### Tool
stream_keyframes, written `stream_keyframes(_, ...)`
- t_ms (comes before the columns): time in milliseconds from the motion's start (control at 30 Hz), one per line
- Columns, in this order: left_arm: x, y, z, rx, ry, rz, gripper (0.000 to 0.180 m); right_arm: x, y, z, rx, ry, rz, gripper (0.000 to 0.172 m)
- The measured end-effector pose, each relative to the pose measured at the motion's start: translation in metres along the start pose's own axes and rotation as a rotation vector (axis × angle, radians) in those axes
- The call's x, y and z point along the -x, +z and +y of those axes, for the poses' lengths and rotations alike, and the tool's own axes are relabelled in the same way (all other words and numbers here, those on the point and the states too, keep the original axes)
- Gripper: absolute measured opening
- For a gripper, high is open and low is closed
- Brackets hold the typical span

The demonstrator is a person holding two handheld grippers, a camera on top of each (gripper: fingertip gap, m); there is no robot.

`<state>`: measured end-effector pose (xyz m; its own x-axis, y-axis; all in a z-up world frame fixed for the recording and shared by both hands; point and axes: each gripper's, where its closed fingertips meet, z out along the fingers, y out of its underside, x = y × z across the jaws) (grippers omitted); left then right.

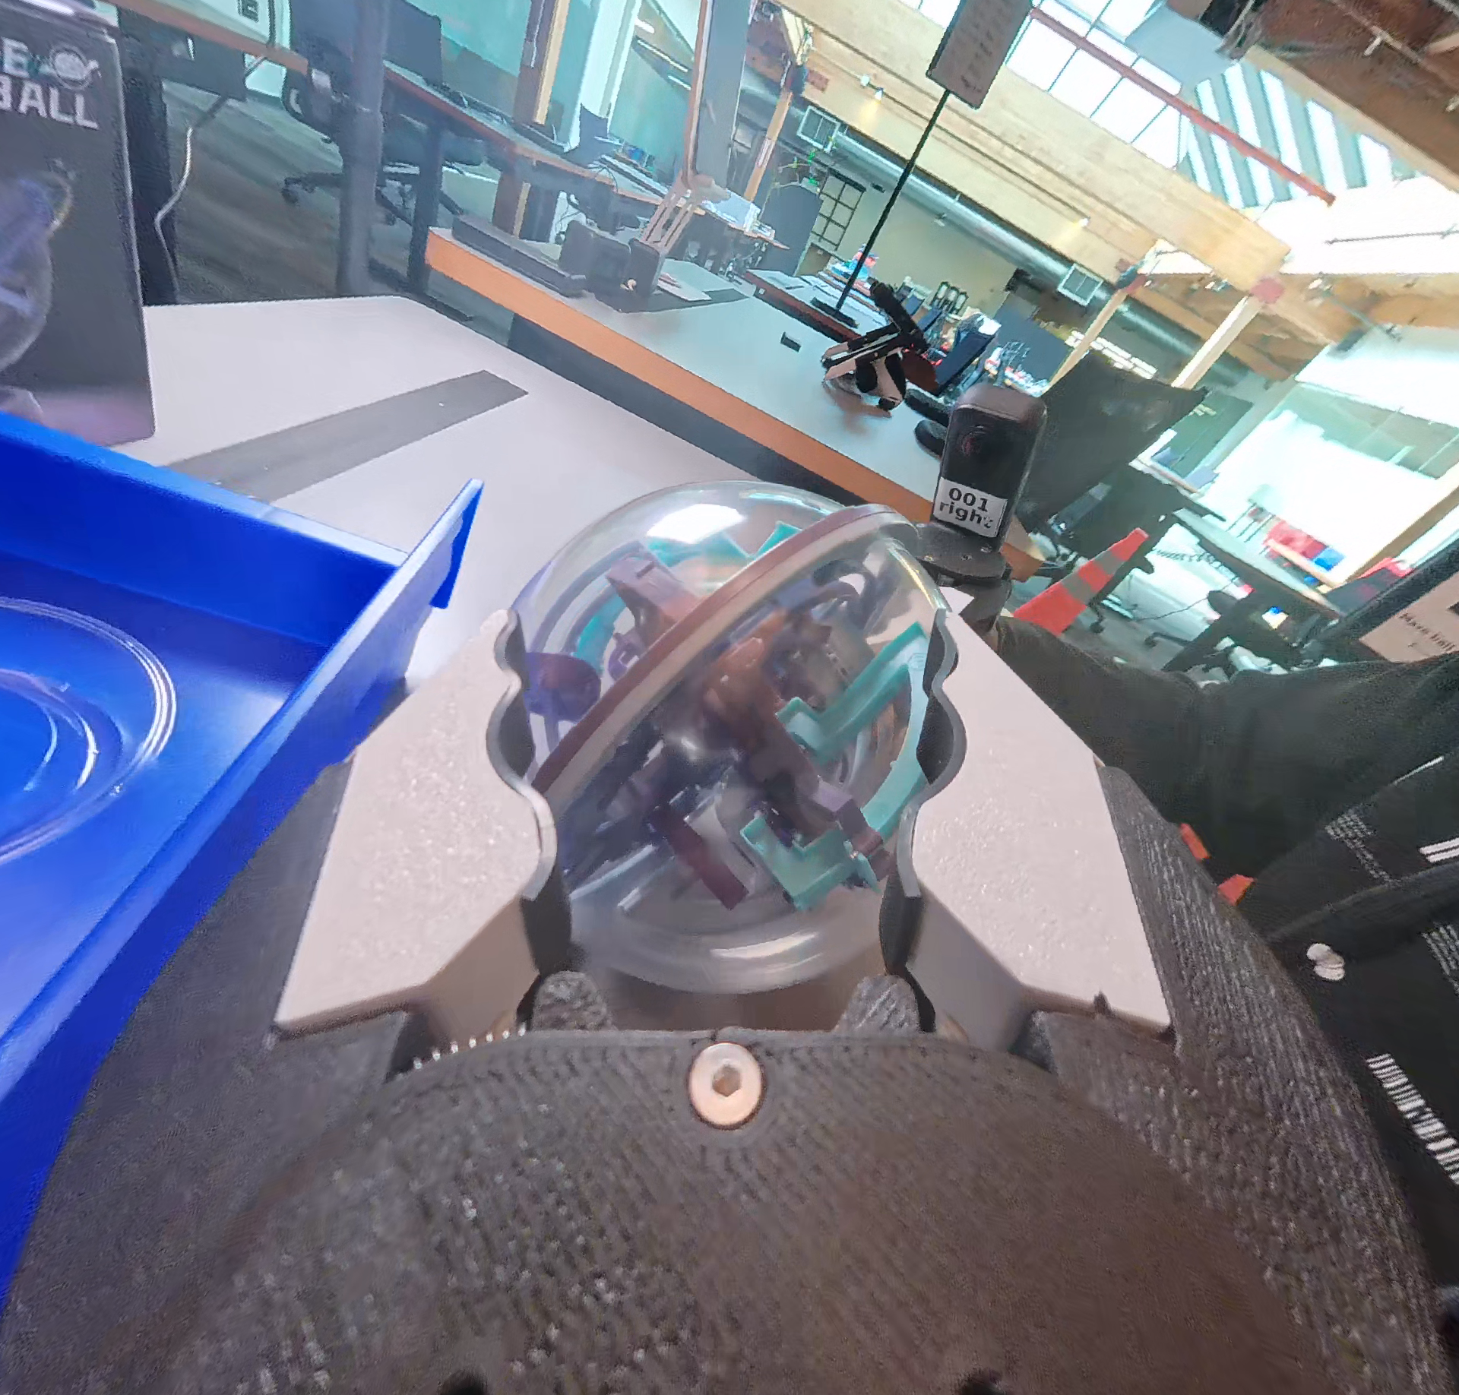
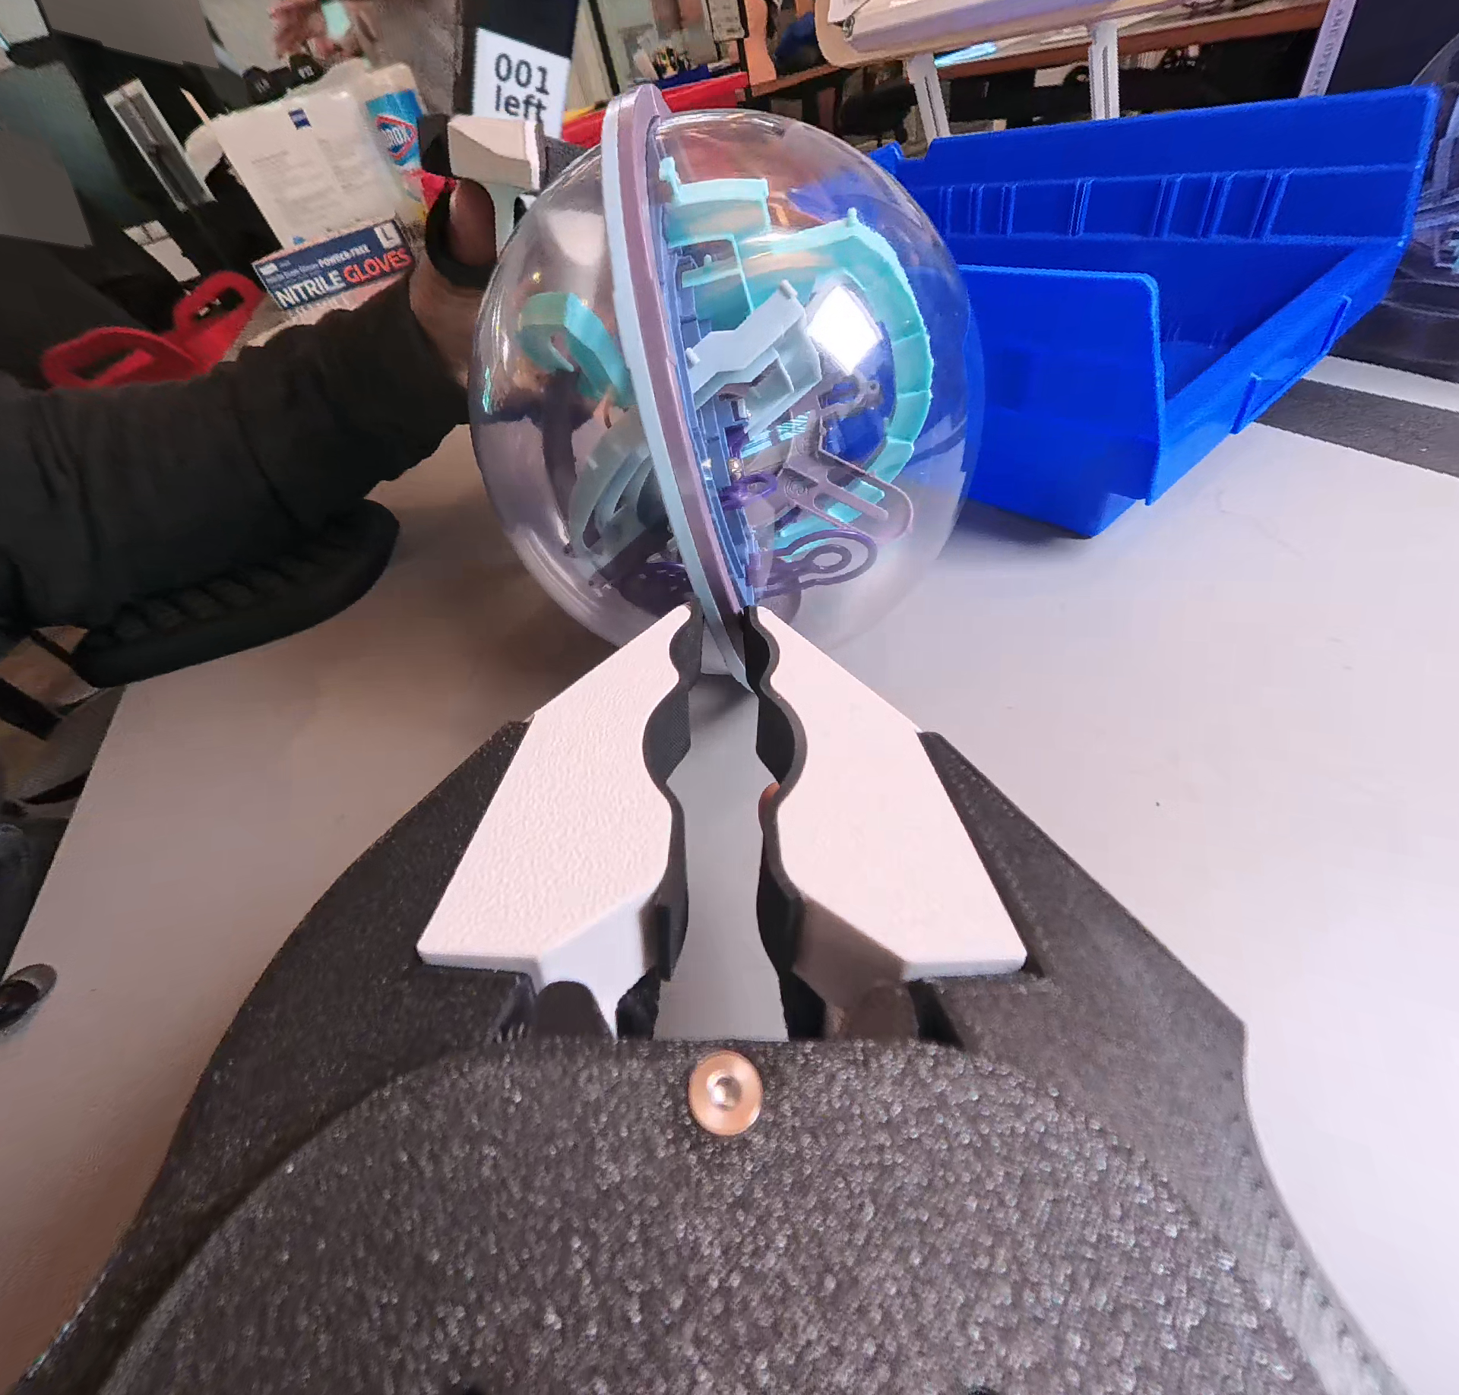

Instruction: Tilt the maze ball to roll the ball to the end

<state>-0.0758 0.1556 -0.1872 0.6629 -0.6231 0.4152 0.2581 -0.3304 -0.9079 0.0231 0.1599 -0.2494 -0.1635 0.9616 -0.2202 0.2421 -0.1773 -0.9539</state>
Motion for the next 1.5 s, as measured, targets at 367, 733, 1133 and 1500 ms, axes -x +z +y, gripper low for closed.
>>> stream_keyframes(367, -0.006, -0.001, -0.001, 0.041, 0.143, -0.03, 0.096, -0.005, -0.002, 0.003, 0.005, 0.013, -0.01, 0.007)
stream_keyframes(733, 0.006, 0.008, 0.039, 0.087, 0.12, 0.059, 0.138, 0.012, 0.002, 0.005, 0.019, -0.14, -0.011, 0.006)
stream_keyframes(1133, 0.005, 0.0, 0.043, 0.009, 0.3, 0.039, 0.132, 0.028, 0.011, 0.009, 0.063, -0.549, 0.11, 0.006)
stream_keyframes(1500, -0.005, -0.021, 0.051, 0.037, 0.248, 0.07, 0.129, 0.044, 0.014, 0.009, 0.054, -0.766, 0.123, 0.006)
